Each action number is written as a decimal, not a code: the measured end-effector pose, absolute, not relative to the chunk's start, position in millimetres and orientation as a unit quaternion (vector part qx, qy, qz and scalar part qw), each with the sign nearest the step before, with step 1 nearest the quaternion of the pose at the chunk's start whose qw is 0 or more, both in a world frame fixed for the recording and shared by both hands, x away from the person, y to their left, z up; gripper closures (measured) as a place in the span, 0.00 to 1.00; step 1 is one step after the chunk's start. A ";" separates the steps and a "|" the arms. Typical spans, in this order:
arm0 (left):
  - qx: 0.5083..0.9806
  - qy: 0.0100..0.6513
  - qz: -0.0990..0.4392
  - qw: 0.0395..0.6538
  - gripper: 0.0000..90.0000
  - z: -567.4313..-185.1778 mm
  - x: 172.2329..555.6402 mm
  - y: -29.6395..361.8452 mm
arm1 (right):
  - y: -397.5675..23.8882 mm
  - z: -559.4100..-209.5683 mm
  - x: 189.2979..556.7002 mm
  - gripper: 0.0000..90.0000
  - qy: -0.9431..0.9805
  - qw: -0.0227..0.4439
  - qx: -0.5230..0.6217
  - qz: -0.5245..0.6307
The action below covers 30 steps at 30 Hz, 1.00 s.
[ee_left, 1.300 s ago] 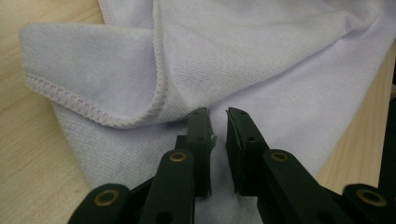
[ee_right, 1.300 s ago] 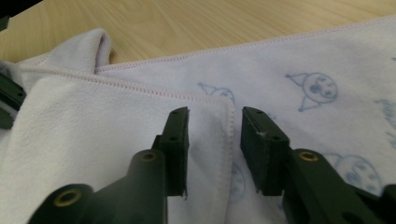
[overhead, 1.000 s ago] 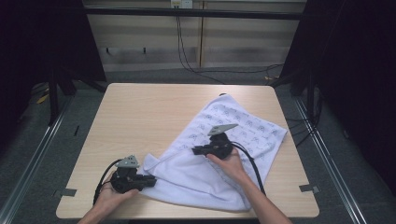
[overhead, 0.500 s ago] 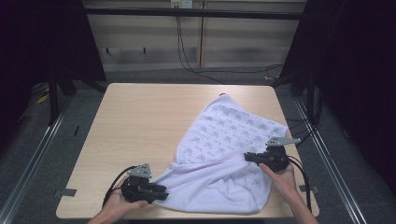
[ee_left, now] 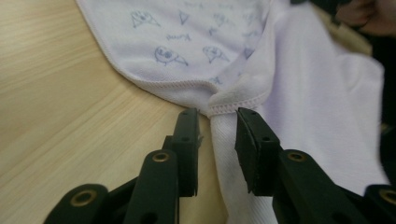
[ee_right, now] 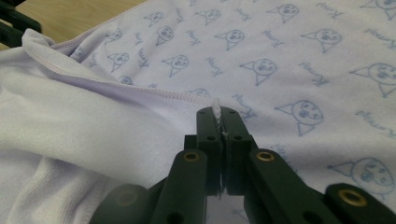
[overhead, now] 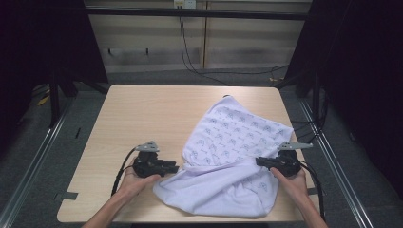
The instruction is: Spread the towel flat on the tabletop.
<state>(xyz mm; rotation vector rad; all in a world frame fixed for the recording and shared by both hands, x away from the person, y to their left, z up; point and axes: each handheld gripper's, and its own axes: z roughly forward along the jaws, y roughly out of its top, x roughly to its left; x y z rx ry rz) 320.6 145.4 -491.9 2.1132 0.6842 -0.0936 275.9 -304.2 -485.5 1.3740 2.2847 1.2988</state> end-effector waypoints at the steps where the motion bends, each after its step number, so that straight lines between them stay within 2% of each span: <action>1: 0.855 0.276 -0.035 0.438 0.73 -495.2 320.2 138.4 | -303.5 -485.4 275.8 0.97 0.768 0.088 0.462 0.434; 6: 0.865 0.247 -0.044 0.435 0.61 -491.6 307.4 124.9 | -304.1 -481.8 274.2 0.97 0.764 0.089 0.457 0.446; 9: 0.869 0.238 -0.047 0.431 0.60 -490.4 302.0 119.7 | -304.7 -478.1 273.5 0.97 0.759 0.091 0.458 0.454; 11: 0.881 0.212 -0.042 0.421 0.64 -489.9 293.3 110.5 | -304.7 -476.4 273.4 0.97 0.758 0.093 0.455 0.459; 14: 0.879 0.205 -0.023 0.431 0.85 -483.2 286.6 110.9 | -305.8 -472.9 272.3 0.97 0.755 0.097 0.454 0.463; 18: 0.851 0.229 0.000 0.472 0.88 -466.4 285.8 128.5 | -310.1 -469.2 272.5 0.97 0.747 0.101 0.456 0.473; 25: 0.806 0.262 0.039 0.529 0.86 -440.8 291.5 159.5 | -306.4 -463.0 273.1 0.97 0.744 0.101 0.452 0.481; 27: 0.796 0.259 0.030 0.547 0.93 -434.4 293.0 165.2 | -305.9 -461.7 273.8 0.97 0.742 0.103 0.451 0.485; 30: 0.811 0.250 0.023 0.529 0.93 -437.6 291.9 158.3 | -307.6 -460.6 274.3 0.97 0.741 0.104 0.455 0.482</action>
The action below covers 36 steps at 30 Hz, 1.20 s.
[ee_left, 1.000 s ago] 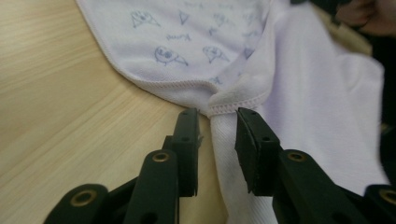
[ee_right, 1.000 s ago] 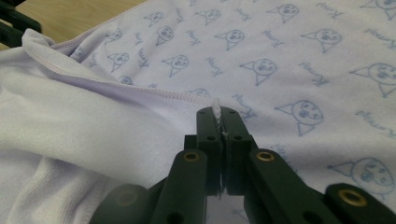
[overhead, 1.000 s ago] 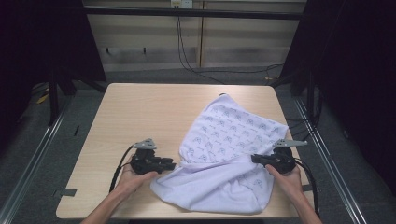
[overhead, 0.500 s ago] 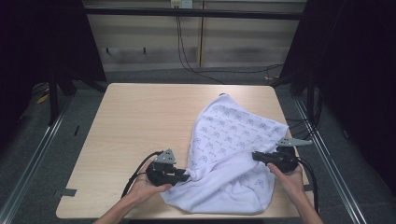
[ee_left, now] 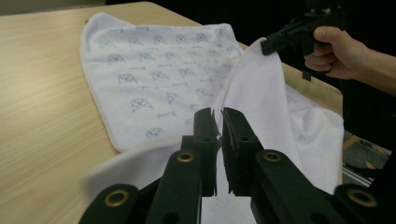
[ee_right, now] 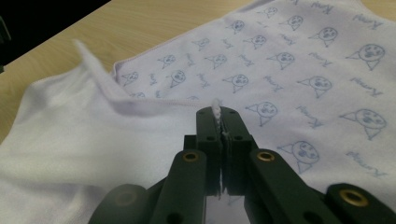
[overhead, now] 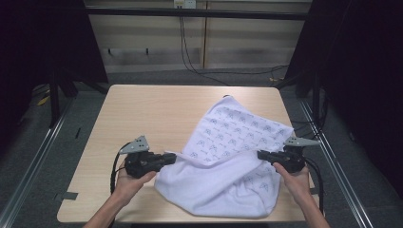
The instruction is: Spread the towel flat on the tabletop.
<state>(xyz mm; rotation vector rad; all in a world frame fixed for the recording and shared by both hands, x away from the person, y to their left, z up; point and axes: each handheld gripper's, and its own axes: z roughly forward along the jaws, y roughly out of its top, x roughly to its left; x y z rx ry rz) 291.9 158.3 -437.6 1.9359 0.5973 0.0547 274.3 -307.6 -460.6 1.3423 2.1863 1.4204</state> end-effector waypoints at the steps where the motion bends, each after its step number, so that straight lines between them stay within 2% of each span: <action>1: 0.820 0.248 0.021 0.515 0.93 -442.2 291.8 153.7 | -308.7 -460.9 274.6 0.97 0.743 0.108 0.456 0.478; 5: 0.840 0.266 0.020 0.473 0.88 -459.6 306.2 150.5 | -318.6 -466.2 273.3 0.97 0.741 0.110 0.477 0.459; 9: 0.834 0.327 0.020 0.443 0.81 -478.5 342.5 166.3 | -325.1 -472.6 274.0 0.97 0.742 0.103 0.482 0.455; 11: 0.827 0.349 0.003 0.441 0.78 -488.4 356.6 173.3 | -326.2 -475.1 276.6 0.97 0.742 0.101 0.482 0.454; 13: 0.827 0.359 0.010 0.433 0.73 -493.4 366.6 176.1 | -325.5 -477.2 278.7 0.97 0.743 0.097 0.482 0.454; 16: 0.829 0.351 0.004 0.435 0.65 -493.3 374.0 171.6 | -322.8 -481.4 281.4 0.97 0.748 0.092 0.481 0.447; 18: 0.836 0.344 0.025 0.427 0.64 -496.9 376.8 164.2 | -321.2 -482.5 282.4 0.97 0.750 0.091 0.480 0.446; 21: 0.841 0.345 0.016 0.417 0.59 -503.5 381.9 155.9 | -320.2 -481.1 282.0 0.97 0.750 0.091 0.477 0.448; 24: 0.851 0.330 0.017 0.408 0.58 -503.2 379.7 152.2 | -320.4 -480.1 280.6 0.97 0.749 0.091 0.475 0.453; 26: 0.857 0.319 0.013 0.406 0.60 -502.8 375.6 149.9 | -320.7 -480.6 280.4 0.97 0.749 0.091 0.473 0.455; 31: 0.881 0.269 0.017 0.390 0.90 -501.2 355.4 149.6 | -320.1 -480.1 279.4 0.97 0.747 0.088 0.474 0.458; 33: 0.881 0.264 0.016 0.391 0.98 -500.6 351.2 153.1 | -319.6 -479.6 279.4 0.97 0.747 0.089 0.473 0.459; 36: 0.874 0.275 0.011 0.400 0.99 -498.6 349.2 161.1 | -318.3 -477.5 279.7 0.97 0.744 0.085 0.476 0.461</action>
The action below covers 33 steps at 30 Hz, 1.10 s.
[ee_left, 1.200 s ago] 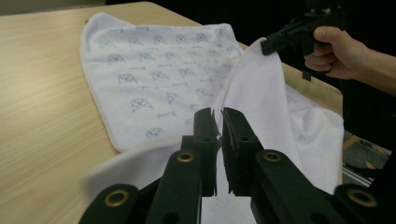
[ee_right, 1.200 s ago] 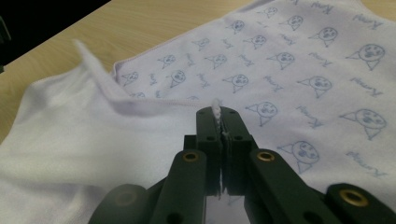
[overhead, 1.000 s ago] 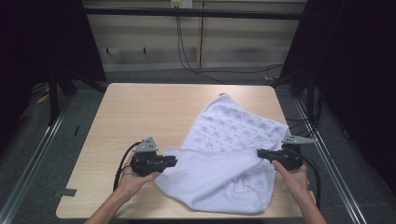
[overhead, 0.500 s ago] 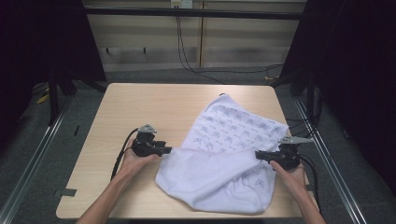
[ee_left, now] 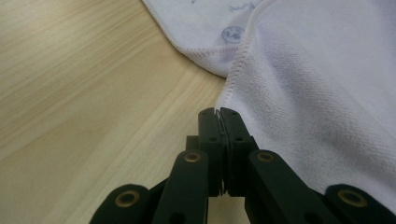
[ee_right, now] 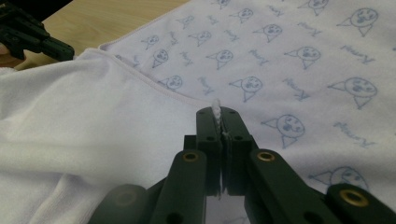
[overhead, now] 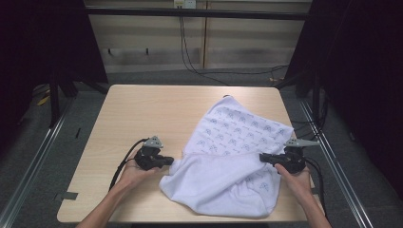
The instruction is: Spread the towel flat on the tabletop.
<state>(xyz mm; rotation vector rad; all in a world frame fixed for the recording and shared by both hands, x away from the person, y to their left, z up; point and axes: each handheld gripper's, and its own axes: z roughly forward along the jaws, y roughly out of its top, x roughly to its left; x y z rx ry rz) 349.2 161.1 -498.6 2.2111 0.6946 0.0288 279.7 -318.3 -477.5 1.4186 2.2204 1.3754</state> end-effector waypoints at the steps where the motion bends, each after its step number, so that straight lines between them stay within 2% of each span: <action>1: 0.870 0.278 0.008 0.407 0.99 -497.4 349.5 164.0 | -318.1 -477.5 280.4 0.97 0.745 0.086 0.473 0.463; 7: 0.829 0.297 -0.005 0.474 0.99 -475.5 355.9 180.9 | -316.7 -472.7 284.5 0.97 0.742 0.087 0.471 0.469; 15: 0.803 0.307 0.011 0.510 0.99 -450.6 363.9 193.0 | -315.5 -450.8 302.1 0.97 0.734 0.100 0.463 0.486; 19: 0.785 0.311 0.032 0.534 0.99 -424.7 371.6 199.4 | -315.4 -424.4 320.0 0.97 0.722 0.118 0.455 0.507; 25: 0.759 0.295 0.066 0.577 0.99 -373.7 372.8 207.2 | -319.1 -364.8 336.2 0.97 0.702 0.153 0.435 0.542; 30: 0.742 0.266 0.081 0.610 0.99 -337.9 356.2 216.4 | -322.0 -316.3 316.8 0.98 0.692 0.176 0.407 0.570; 33: 0.746 0.245 0.072 0.615 0.99 -336.3 333.6 221.1 | -320.5 -308.6 292.4 0.98 0.698 0.178 0.390 0.573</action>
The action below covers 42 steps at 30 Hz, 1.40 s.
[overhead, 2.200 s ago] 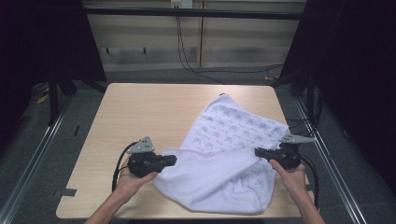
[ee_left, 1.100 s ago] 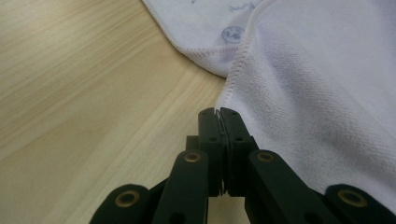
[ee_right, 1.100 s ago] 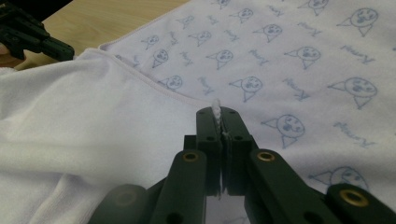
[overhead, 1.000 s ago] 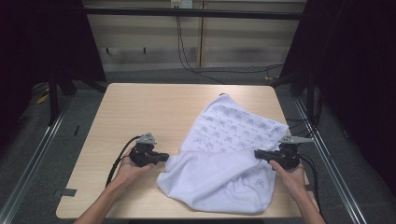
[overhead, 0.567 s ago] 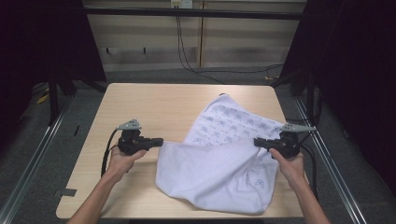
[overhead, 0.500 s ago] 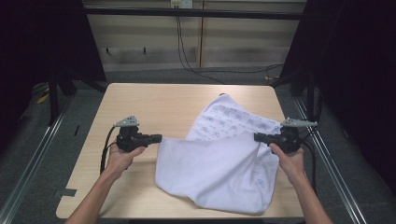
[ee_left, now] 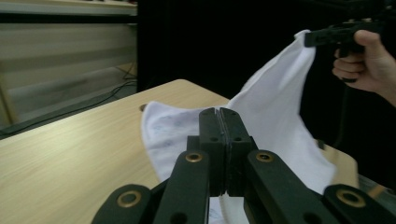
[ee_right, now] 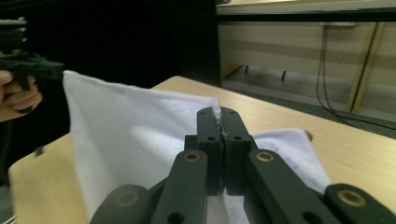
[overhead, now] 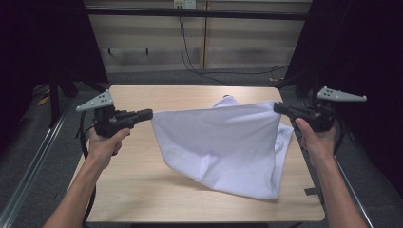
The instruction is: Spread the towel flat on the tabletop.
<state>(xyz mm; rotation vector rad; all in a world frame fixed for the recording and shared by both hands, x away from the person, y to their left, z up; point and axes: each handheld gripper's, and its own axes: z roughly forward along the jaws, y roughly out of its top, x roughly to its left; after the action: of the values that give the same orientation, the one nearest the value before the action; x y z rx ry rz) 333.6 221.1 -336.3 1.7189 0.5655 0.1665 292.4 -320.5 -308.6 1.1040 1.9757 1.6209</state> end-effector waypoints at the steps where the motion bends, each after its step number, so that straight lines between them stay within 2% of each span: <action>1: 0.750 0.242 0.068 0.612 0.99 -341.1 325.4 222.4 | -319.4 -312.1 281.8 0.98 0.703 0.172 0.384 0.574; 8: 0.774 0.242 -0.009 0.585 0.99 -410.3 268.9 229.1 | -322.3 -383.9 211.0 0.98 0.717 0.111 0.393 0.565; 12: 0.796 0.243 -0.033 0.553 0.99 -434.8 245.3 233.4 | -322.3 -420.3 175.8 0.98 0.718 0.077 0.405 0.560; 14: 0.797 0.242 -0.049 0.551 0.99 -443.3 231.6 236.8 | -319.1 -429.8 159.1 0.98 0.722 0.055 0.410 0.555; 20: 0.791 0.218 -0.080 0.566 0.99 -441.6 180.7 247.5 | -309.1 -435.4 99.5 0.97 0.732 0.043 0.419 0.535; 21: 0.786 0.211 -0.088 0.575 0.99 -437.6 174.1 249.4 | -307.2 -430.2 92.2 0.93 0.733 0.043 0.414 0.537; 22: 0.795 0.202 -0.074 0.568 0.99 -433.6 169.3 250.8 | -305.0 -423.6 88.3 0.87 0.735 0.046 0.411 0.538; 23: 0.795 0.204 -0.066 0.567 0.98 -433.4 168.9 252.0 | -303.6 -415.6 87.9 0.81 0.736 0.046 0.410 0.536; 26: 0.783 0.230 -0.065 0.574 0.95 -441.3 186.9 253.9 | -301.5 -407.0 92.9 0.78 0.739 0.064 0.400 0.539; 28: 0.779 0.237 -0.075 0.576 0.89 -445.3 204.3 249.6 | -301.8 -412.3 104.5 0.76 0.739 0.067 0.402 0.536; 30: 0.790 0.242 -0.058 0.560 0.88 -446.9 219.1 240.1 | -301.9 -423.7 123.1 0.75 0.753 0.074 0.409 0.511; 34: 0.811 0.260 -0.068 0.520 0.83 -459.1 266.4 205.6 | -306.9 -443.5 160.8 0.74 0.756 0.076 0.425 0.492; 36: 0.819 0.272 -0.050 0.503 0.79 -465.5 285.0 189.0 | -309.7 -452.5 182.0 0.74 0.756 0.070 0.429 0.490; 37: 0.815 0.280 -0.067 0.503 0.77 -470.8 298.0 177.9 | -309.7 -455.7 191.3 0.74 0.760 0.074 0.433 0.479; 40: 0.842 0.278 -0.043 0.461 0.70 -481.5 316.7 152.7 | -311.6 -463.9 214.6 0.75 0.762 0.065 0.441 0.470; 42: 0.843 0.287 -0.059 0.450 0.69 -490.7 324.7 139.9 | -311.1 -468.0 224.6 0.74 0.767 0.058 0.441 0.463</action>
<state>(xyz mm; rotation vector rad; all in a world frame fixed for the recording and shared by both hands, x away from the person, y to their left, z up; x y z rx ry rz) 324.7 139.9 -490.7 2.0849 0.7095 -0.1465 224.6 -311.1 -468.0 1.3351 2.3246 1.4023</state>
